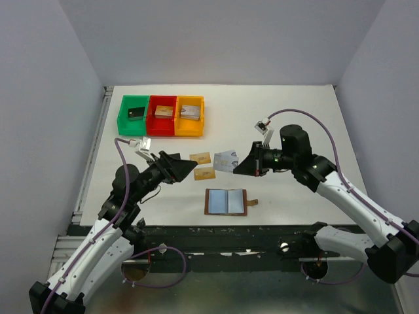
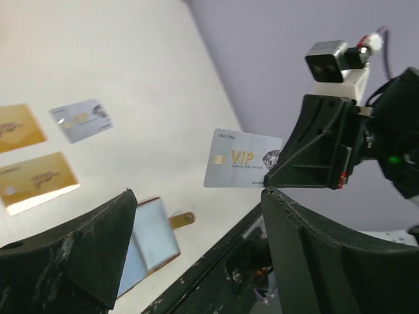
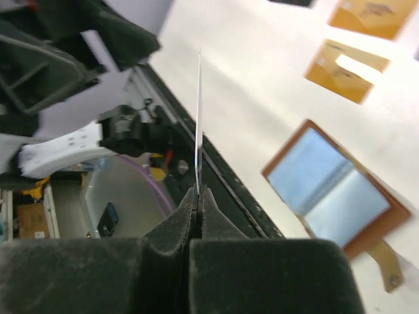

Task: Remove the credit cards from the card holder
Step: Place the credit card at the center of the board.

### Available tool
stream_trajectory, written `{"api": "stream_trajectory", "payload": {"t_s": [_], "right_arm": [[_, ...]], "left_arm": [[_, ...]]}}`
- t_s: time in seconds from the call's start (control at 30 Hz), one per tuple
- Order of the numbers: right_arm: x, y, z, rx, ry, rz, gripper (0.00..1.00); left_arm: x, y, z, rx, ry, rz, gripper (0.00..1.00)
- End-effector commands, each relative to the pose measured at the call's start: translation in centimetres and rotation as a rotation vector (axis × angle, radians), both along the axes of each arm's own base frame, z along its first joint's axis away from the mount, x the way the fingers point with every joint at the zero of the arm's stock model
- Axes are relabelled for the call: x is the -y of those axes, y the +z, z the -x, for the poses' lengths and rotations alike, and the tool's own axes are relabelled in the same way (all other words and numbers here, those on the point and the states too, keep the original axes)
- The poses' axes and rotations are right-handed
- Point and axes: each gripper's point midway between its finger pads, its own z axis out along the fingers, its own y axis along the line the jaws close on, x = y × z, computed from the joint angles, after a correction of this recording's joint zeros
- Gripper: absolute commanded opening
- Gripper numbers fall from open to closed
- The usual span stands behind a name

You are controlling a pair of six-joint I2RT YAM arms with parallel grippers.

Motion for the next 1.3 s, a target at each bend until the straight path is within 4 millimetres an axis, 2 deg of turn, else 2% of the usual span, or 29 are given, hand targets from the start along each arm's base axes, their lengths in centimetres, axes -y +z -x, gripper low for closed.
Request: {"api": "stream_trajectory", "payload": {"t_s": [0.0, 0.1, 0.27, 0.43, 0.53, 0.63, 0.83, 1.27], "right_arm": [[3.2, -7.8, -1.2, -0.187, -0.062, 0.289, 0.0], [4.4, -11.2, -2.6, -0.268, -0.095, 0.372, 0.0], [4.8, -14.4, -4.1, -0.347, -0.073, 0.383, 0.01], [3.4, -15.5, -5.4, -0.403, -0.025, 0.336, 0.0], [2.8, -16.7, -6.6, -0.443, -0.015, 0.336, 0.0], [2.2, -17.1, -7.6, -0.458, -0.002, 0.328, 0.0], [1.8, -17.8, -8.9, -0.49, 0.013, 0.323, 0.0], [2.4, -19.4, -9.8, -0.546, 0.026, 0.331, 0.01]], "left_arm": [[-2.4, -9.7, 0.1, -0.343, 0.07, -0.316, 0.85], [-2.7, -10.1, 0.5, -0.353, 0.081, -0.295, 0.84], [-3.2, -9.9, 1.1, -0.321, 0.075, -0.322, 0.83], [-2.8, -8.9, 1.6, -0.265, 0.039, -0.304, 0.83], [-2.5, -8.7, 1.7, -0.247, 0.018, -0.294, 0.72], [-2.3, -8.6, 1.9, -0.239, -0.001, -0.292, 0.68], [-2.6, -8.9, 2.2, -0.221, -0.002, -0.318, 0.68], [-2.0, -9.3, 1.6, -0.21, -0.037, -0.349, 0.71]]}}
